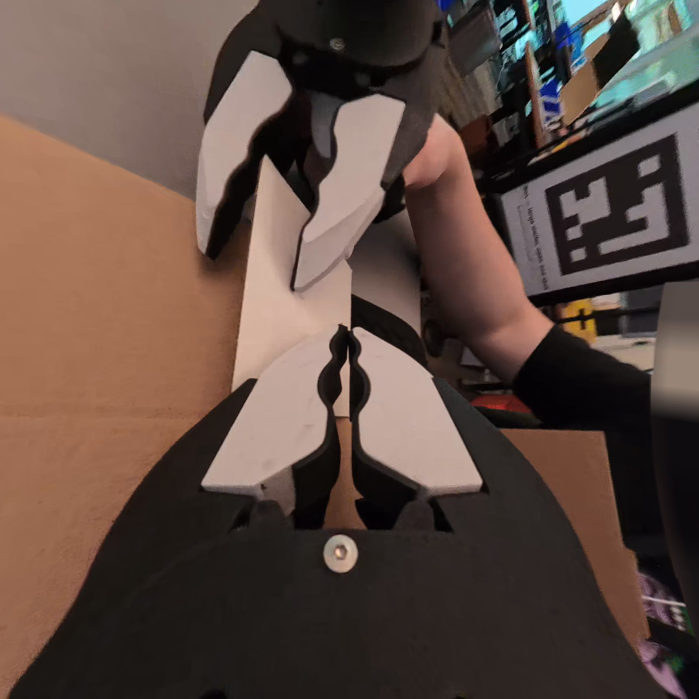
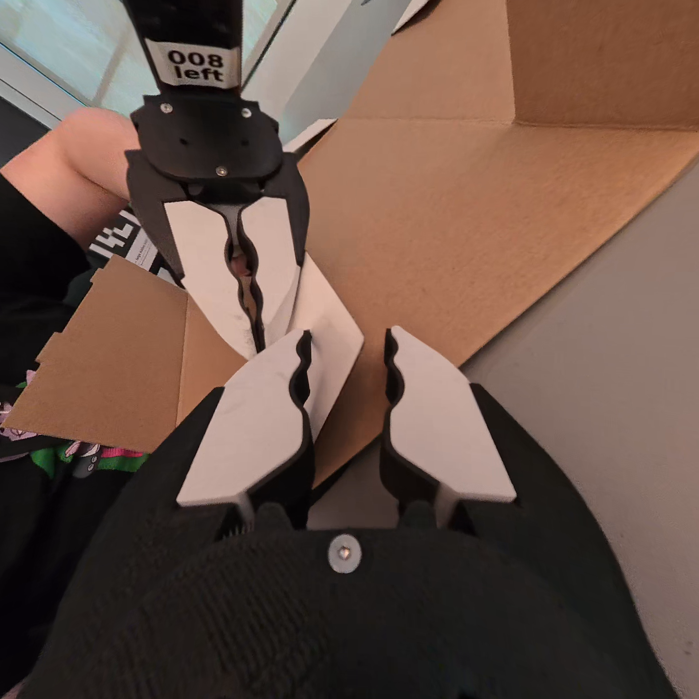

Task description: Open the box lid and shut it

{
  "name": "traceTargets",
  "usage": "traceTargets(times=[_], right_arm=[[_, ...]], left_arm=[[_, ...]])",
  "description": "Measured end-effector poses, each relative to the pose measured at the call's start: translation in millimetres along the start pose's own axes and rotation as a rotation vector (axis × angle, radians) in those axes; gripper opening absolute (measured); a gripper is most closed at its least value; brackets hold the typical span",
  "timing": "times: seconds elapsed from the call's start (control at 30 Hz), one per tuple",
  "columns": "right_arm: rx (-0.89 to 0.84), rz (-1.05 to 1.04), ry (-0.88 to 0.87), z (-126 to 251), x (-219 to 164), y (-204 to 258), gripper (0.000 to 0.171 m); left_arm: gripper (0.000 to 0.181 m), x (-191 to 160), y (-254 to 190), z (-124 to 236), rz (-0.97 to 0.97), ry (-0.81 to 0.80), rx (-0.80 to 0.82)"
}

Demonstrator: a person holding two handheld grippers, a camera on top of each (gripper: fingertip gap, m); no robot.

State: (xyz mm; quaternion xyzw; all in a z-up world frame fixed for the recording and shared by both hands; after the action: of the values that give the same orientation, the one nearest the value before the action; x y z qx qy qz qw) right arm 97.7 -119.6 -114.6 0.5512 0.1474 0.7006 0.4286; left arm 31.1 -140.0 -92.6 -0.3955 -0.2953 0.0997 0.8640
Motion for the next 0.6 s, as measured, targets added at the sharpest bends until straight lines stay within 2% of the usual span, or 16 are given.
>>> traceTargets(times=[0.13, 0.23, 0.37, 0.4, 0.43, 0.5, 0.6], right_arm=[[-0.021, -0.015, 0.048, -2.5, -0.9, -3.8, 0.037], [-0.065, -0.040, 0.074, 7.5, -1.5, -4.3, 0.034], [-0.128, -0.067, -0.078, 39.4, 11.0, 12.5, 0.027], [-0.098, -0.105, -0.108, 43.3, 11.2, 19.9, 0.003], [-0.034, -0.166, -0.123, 42.0, 10.0, 28.1, 0.000], [0.042, -0.314, -0.007, 31.9, -4.8, 35.8, 0.001], [0.107, -0.372, 0.033, 20.2, -9.6, 49.3, 0.001]], left_arm=[[0.000, -0.2, 6.7, -2.3, 0.100, 0.007, -0.069], [0.000, -1.5, 8.8, -3.4, 0.100, 0.032, -0.068], [0.000, -1.4, 9.7, -3.8, 0.118, 0.050, -0.093], [0.000, -1.2, 10.2, -4.1, 0.120, 0.052, -0.095], [0.000, -1.5, 10.8, -4.8, 0.118, 0.057, -0.094], [0.000, -1.6, 11.8, -6.1, 0.115, 0.063, -0.098], [0.000, -0.9, 13.5, -7.1, 0.122, 0.066, -0.107]])
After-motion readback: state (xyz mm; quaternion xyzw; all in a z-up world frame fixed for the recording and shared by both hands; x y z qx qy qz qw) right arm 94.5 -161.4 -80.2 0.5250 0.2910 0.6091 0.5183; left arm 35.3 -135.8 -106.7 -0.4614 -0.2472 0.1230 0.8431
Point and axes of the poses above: each gripper's, where its closed fingertips meet, z back along the fingers, x out of its top, y = z × x across the jaws, the point moved 3 cm from there along z, back along the fingers, and after that the axes turned 4 degrees about y, right-handed, at the moved point
